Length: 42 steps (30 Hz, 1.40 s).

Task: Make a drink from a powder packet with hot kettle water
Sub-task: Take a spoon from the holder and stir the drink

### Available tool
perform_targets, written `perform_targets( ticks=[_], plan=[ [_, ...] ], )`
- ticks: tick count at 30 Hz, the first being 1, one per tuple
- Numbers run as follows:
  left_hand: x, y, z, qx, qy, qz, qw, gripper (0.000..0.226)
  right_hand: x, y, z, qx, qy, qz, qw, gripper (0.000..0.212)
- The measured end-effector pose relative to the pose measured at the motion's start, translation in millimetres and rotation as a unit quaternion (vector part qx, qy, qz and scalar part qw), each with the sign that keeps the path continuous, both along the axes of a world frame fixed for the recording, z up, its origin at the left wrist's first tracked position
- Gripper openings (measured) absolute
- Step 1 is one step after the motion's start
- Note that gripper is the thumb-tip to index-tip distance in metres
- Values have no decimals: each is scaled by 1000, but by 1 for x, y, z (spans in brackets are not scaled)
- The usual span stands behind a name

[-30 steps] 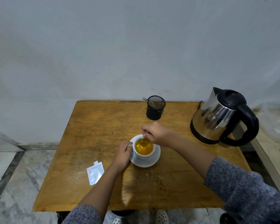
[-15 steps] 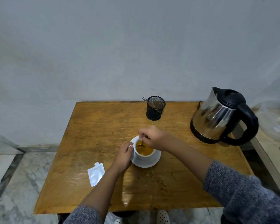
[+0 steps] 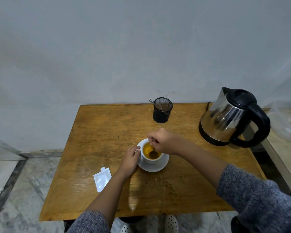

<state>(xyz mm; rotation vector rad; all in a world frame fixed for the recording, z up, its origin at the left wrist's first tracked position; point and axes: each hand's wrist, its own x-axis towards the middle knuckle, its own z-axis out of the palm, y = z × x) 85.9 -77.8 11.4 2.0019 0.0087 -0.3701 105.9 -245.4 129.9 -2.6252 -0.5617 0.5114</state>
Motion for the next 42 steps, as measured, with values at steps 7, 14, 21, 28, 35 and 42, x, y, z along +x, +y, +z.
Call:
perform_targets(
  ticks=[7,14,21,28,35,42],
  plan=[
    [1,1,0,2,-6,-5,1000,30,1,1,-8,66,-18,-69,995,10],
    [1,2,-1,-3,-7,-12,1000,29,4,0,-8,1,-35,-44,998,11],
    [2,4,-3,-3,-13,-27,1000,30,-4,5,-6,10,-39,0,999,11],
    [2,3,-4,-22,-17,-24,999,40,-1,6,-13,60,-36,-59,996,14],
    [4,4,-6,-17,-18,-26,999,29,-1,-5,-14,8,-87,-24,996,11],
    [4,4,-7,-15,-4,-23,1000,28,-8,1,-9,53,-89,28,994,10]
  ],
)
